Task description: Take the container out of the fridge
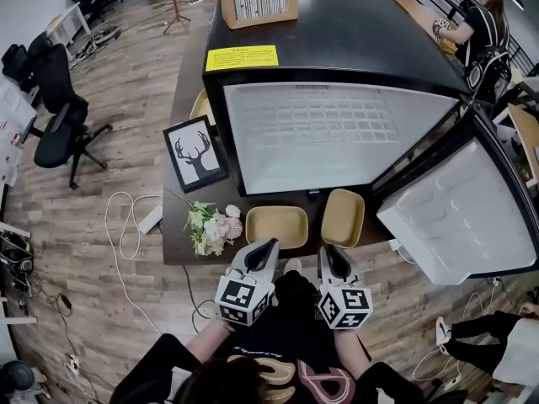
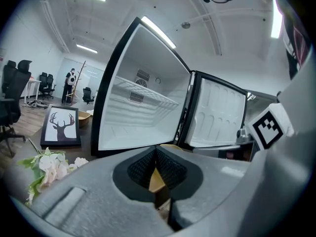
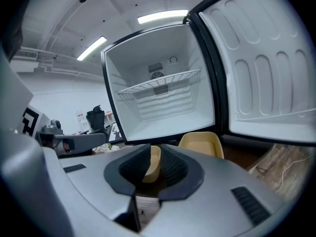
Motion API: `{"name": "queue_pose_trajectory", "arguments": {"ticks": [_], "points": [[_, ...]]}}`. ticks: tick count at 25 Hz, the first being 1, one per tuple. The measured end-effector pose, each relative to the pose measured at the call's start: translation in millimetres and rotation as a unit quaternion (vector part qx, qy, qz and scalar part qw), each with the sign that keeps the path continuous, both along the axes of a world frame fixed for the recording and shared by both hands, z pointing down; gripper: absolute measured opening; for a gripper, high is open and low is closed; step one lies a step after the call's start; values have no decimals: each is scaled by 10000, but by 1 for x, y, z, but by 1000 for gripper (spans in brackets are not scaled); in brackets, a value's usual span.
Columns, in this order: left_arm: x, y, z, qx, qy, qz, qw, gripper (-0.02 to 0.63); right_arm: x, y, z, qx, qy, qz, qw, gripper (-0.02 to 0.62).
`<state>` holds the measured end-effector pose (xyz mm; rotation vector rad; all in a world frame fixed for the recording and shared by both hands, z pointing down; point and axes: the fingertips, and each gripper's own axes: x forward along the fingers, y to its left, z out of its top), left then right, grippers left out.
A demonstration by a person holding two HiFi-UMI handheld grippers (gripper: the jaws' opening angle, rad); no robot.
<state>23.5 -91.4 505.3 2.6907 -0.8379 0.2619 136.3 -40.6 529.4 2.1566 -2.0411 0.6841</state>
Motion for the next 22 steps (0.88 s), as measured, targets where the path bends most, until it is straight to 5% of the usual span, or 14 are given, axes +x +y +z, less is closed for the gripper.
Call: {"name": "queue_pose_trajectory", "arguments": {"ticks": [6,22], "points": [[-7,4,4,-62,-19,-8,10000,9,-4,6,6,-109,90,157,9998,9],[-11,6,1,-7,-10,-77,10000,9,-8,3,3,-92,194,67,9997,8]]}}
